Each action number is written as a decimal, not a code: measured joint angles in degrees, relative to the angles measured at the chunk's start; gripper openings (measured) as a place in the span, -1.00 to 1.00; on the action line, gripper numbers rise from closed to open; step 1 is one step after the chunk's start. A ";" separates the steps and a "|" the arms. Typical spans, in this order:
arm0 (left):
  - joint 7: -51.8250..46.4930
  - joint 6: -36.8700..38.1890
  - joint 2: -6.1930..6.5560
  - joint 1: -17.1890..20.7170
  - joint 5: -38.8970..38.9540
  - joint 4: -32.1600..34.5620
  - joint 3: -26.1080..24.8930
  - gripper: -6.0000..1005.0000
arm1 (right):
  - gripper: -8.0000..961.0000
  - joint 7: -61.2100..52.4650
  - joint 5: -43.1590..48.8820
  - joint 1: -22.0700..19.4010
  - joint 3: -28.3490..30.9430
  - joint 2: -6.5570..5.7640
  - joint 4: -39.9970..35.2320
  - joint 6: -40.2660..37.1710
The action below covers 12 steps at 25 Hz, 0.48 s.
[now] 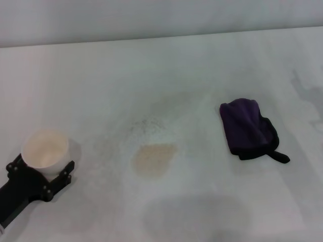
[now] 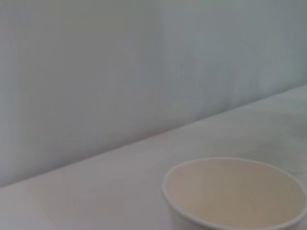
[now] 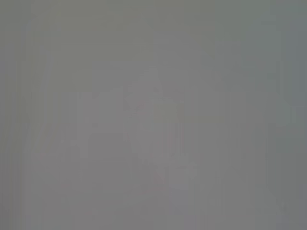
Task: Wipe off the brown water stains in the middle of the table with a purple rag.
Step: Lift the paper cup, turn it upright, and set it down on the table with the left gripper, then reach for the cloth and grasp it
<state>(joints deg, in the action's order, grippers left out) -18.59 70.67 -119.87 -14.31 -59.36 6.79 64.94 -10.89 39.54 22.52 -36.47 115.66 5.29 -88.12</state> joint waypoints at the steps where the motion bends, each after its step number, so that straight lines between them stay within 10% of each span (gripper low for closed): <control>1: 0.41 0.07 0.01 -0.06 0.20 -0.21 0.01 0.51 | 0.75 0.00 0.15 0.00 0.00 0.00 -0.04 0.01; 12: 1.68 -0.03 0.06 -0.06 0.83 -1.66 -0.11 0.78 | 0.75 0.00 0.28 0.03 0.00 0.09 0.03 -0.20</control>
<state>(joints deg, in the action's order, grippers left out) -16.91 70.64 -119.81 -14.37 -58.53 5.13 64.83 -10.90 39.82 22.55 -36.47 115.75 5.31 -88.33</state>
